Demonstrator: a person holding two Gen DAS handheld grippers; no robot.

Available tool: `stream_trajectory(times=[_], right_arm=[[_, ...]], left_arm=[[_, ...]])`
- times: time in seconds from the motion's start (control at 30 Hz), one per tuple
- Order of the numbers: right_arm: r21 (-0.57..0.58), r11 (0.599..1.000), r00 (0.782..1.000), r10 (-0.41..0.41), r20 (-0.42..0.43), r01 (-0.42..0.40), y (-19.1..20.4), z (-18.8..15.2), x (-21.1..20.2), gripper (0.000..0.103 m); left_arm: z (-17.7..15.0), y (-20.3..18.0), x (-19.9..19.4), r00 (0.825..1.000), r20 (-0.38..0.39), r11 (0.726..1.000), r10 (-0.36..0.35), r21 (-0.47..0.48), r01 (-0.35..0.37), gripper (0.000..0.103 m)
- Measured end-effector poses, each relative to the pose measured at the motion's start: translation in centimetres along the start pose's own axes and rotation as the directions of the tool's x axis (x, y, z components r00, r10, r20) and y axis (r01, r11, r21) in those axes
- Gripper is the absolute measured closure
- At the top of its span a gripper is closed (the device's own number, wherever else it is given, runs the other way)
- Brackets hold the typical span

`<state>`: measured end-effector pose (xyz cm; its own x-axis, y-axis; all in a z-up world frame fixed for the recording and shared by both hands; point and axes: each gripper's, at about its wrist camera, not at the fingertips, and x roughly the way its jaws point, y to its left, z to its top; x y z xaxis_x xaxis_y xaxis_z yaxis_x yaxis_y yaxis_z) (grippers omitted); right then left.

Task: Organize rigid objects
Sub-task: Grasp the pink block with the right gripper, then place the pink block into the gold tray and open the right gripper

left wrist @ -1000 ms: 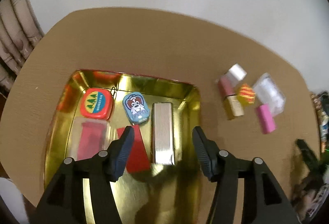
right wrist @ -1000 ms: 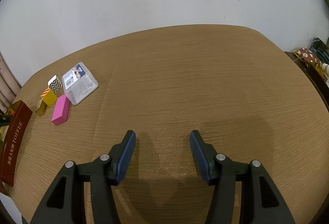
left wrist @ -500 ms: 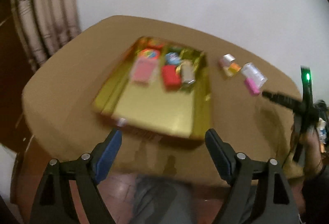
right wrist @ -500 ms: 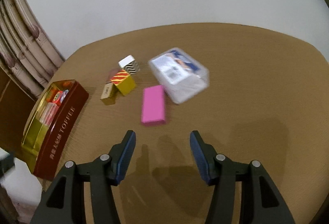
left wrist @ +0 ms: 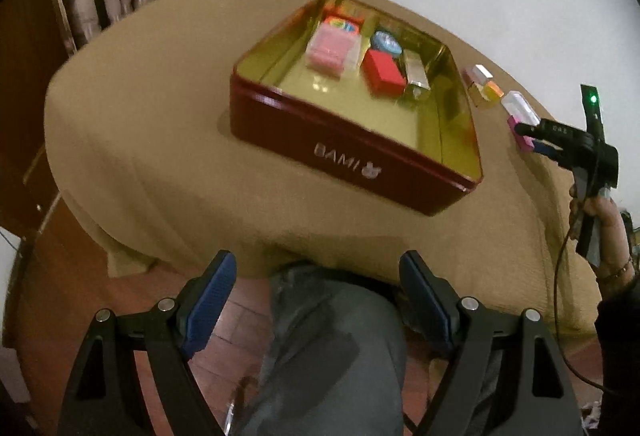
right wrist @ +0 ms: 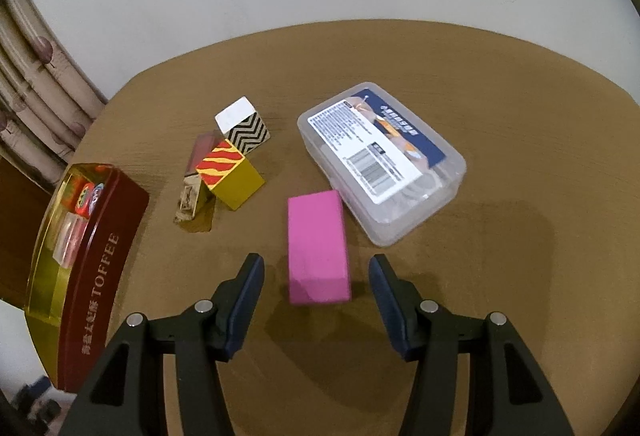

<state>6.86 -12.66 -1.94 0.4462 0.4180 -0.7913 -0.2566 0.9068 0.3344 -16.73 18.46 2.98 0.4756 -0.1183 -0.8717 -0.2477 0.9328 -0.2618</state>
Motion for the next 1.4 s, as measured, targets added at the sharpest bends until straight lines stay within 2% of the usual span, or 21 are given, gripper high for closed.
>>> stream_trajectory(times=[0.03,0.17,0.27,0.33,0.4,0.53,0.67,0.77,0.83,0.87,0.97,1.07,1.13,1.2,1.4], right_arm=[[-0.004,1.000,1.000,-0.007,0.000,0.007,0.2,0.2,0.2,0.047],[-0.034,0.997,0.997,-0.073,-0.017,0.072,1.2,0.7,0.8,0.072],[-0.045,0.996,0.996,-0.082,-0.021,0.081,2.3,0.7,1.3,0.072],[-0.034,0.998,0.998,-0.059,-0.025,0.058,2.4,0.5,1.0,0.072],[-0.007,1.000,1.000,-0.020,-0.024,0.020,2.4,0.3,0.0,0.072],[0.017,0.993,0.993,0.117,0.005,-0.117,4.7,0.2,-3.6,0.072],[-0.074,0.966,0.969,0.248,0.006,-0.247,11.4,0.8,-6.8,0.072],[-0.145,0.933,0.944,0.325,-0.058,-0.330,17.0,0.6,-6.7,0.072],[-0.172,0.908,0.921,0.363,-0.138,-0.383,21.0,-0.2,-5.1,0.072],[-0.182,0.898,0.910,0.367,-0.191,-0.401,23.3,-0.7,-3.7,0.072],[-0.225,0.884,0.896,0.343,-0.283,-0.409,28.1,-2.2,-0.5,0.072],[-0.267,0.884,0.900,0.294,-0.321,-0.384,31.3,-2.7,2.1,0.072],[-0.260,0.894,0.899,0.264,-0.350,-0.364,32.4,-2.9,3.7,0.072],[-0.261,0.905,0.907,0.235,-0.350,-0.335,33.2,-3.0,4.5,0.072],[-0.169,0.938,0.905,0.226,-0.359,-0.302,34.8,-3.2,7.2,0.072]], left_arm=[[-0.1,0.1,0.2,1.000,-0.008,1.000,0.000,-0.007,0.000,0.023],[-0.3,0.4,0.5,1.000,-0.027,1.000,-0.007,-0.026,0.007,0.023],[-0.3,0.9,0.3,0.999,-0.035,0.999,-0.021,-0.049,0.019,0.023],[-0.5,1.2,0.0,0.999,-0.034,0.997,-0.032,-0.067,0.029,0.023],[-0.7,1.6,-0.4,0.999,-0.031,0.996,-0.037,-0.080,0.034,0.023],[-1.3,2.1,-1.1,0.999,-0.023,0.997,-0.024,-0.077,0.022,0.023],[-1.8,2.0,-2.1,1.000,0.002,0.998,0.011,-0.056,-0.011,0.023],[-1.9,2.0,-2.6,1.000,0.020,0.999,0.012,-0.041,-0.011,0.023],[-2.0,2.0,-2.9,0.999,0.032,0.999,0.025,-0.025,-0.024,0.022],[-2.0,2.0,-3.0,0.999,0.035,0.999,0.028,-0.017,-0.028,0.022],[-2.1,2.0,-3.3,0.999,0.043,1.000,0.028,-0.010,-0.028,0.020],[-2.1,2.3,-3.2,0.999,0.030,1.000,0.014,-0.004,-0.014,0.018],[-2.2,2.3,-3.1,1.000,0.025,1.000,0.008,-0.004,-0.008,0.018],[-2.2,2.3,-3.0,1.000,0.022,1.000,0.001,-0.011,-0.001,0.018],[-2.0,2.9,-2.9,1.000,0.019,1.000,-0.012,-0.024,0.012,0.018]])
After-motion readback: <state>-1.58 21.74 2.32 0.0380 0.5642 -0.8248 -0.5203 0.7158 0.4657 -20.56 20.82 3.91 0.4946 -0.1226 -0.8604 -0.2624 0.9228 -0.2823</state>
